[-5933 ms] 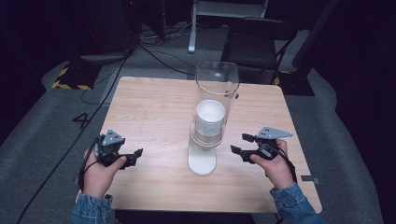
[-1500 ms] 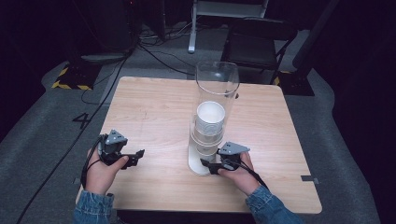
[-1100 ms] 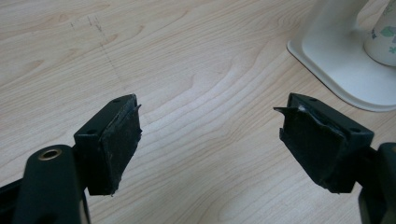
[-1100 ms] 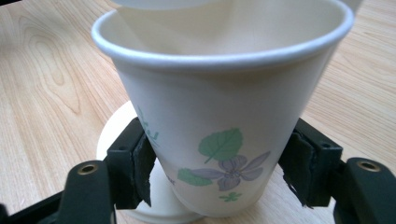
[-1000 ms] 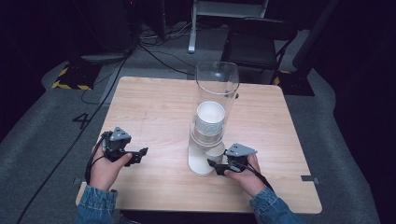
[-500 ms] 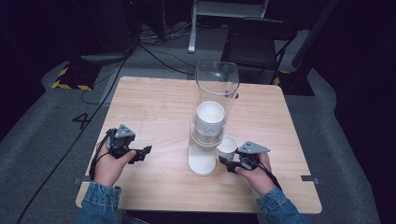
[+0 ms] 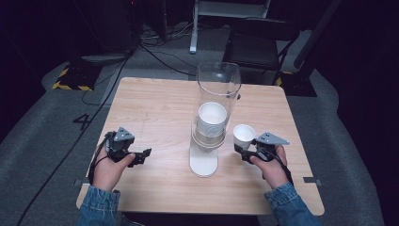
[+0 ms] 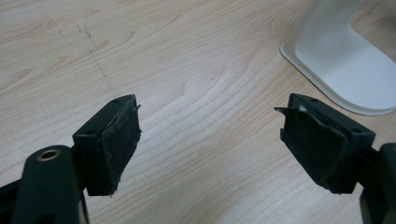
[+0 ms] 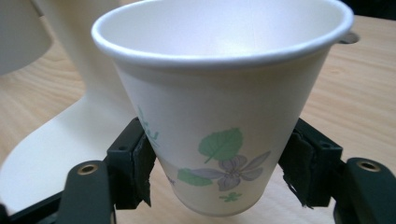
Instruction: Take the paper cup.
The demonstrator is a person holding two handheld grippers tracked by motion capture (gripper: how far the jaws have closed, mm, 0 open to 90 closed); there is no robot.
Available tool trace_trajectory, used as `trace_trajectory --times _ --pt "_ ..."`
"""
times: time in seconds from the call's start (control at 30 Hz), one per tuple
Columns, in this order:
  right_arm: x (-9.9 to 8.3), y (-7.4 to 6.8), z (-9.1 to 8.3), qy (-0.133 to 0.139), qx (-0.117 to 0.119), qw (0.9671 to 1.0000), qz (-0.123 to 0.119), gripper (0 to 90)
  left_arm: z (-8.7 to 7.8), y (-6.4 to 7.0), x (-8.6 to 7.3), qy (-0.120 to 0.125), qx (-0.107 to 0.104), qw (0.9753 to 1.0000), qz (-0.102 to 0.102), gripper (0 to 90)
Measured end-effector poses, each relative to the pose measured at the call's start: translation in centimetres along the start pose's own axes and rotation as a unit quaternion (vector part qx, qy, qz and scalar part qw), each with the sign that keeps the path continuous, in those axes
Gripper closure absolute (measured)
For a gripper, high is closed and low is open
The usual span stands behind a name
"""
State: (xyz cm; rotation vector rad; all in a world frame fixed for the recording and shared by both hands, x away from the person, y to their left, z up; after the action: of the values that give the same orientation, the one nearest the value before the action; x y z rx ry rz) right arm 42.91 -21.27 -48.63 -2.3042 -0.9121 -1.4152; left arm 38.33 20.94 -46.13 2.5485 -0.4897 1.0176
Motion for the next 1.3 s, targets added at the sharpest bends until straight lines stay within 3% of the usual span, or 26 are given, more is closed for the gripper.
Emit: trace_trajectory --times 0.13,0.37,0.53,0.67,0.9,1.3 --pt "0.3 1.5 0.4 -0.003 -0.02 0.9997 -0.01 33.9 -0.2 0.1 -0.4 -0.005 0.0 1.0 0.001 19.7" --pt "0.3 3.6 0.9 -0.012 -0.047 0.9988 -0.008 33.7 -0.7 0.0 -0.9 -0.005 0.007 1.0 -0.002 19.8" --pt "-0.2 4.9 1.5 -0.032 -0.051 0.9981 0.007 33.7 -1.1 -0.2 -1.5 -0.008 0.011 0.9999 -0.004 19.7" --pt "-0.8 6.0 2.2 -0.037 -0.054 0.9973 0.035 33.7 -1.5 -0.5 -1.9 -0.007 0.016 0.9998 -0.007 19.7" --pt "-1.6 6.9 3.4 -0.047 -0.054 0.9959 0.055 33.5 -2.2 -0.8 -2.6 -0.006 0.024 0.9996 -0.015 19.7" --pt "-2.4 7.2 4.5 -0.082 -0.05 0.9934 0.064 32.6 -2.8 -1.1 -3.1 -0.006 0.029 0.9993 -0.021 19.8"
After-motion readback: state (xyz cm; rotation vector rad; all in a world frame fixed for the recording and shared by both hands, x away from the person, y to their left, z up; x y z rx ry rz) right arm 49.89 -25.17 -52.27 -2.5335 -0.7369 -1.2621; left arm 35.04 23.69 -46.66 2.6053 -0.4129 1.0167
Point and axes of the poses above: each handheld gripper's, and its own axes: z roughly forward along the jaws, x roughly out of its top, y roughly to its right, the point moved 5 cm from there along z, roughly forward along the jaws, and after that the axes turned 9 degrees about -z, right-handed, at the moved point
